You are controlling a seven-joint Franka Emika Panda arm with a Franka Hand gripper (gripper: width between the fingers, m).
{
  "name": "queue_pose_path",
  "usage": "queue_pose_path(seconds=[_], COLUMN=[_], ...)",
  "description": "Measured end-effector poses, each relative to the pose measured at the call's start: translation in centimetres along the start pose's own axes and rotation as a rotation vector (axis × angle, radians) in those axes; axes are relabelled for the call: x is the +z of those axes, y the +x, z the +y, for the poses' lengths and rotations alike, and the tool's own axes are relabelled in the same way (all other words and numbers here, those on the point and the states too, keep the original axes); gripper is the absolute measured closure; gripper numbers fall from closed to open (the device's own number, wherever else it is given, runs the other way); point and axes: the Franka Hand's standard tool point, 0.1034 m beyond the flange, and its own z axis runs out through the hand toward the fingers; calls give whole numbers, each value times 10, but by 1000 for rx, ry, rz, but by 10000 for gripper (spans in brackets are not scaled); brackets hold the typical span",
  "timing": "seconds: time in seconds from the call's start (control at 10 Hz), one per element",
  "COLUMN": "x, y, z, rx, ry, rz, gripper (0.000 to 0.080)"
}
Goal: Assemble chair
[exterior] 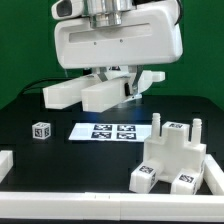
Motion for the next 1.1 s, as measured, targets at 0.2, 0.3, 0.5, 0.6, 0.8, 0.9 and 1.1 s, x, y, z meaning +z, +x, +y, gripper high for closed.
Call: queue_pose_path(seconds=[0.2, 0.3, 0.5, 0.6, 0.8, 0.9, 1.1], x=[3, 3, 9, 10, 11, 12, 21], y=[-19, -33, -54, -53, -53, -55, -72], z=[-29, -54, -88, -84, -85, -86, -102], rx=[-74, -90, -22, -43, -45, -45, -61], ry=[-47, -76, -67, -70, -71, -74, -75], rz=[6, -1, 8, 4, 3, 7, 16], gripper=[515, 515, 515, 515, 515, 515, 515])
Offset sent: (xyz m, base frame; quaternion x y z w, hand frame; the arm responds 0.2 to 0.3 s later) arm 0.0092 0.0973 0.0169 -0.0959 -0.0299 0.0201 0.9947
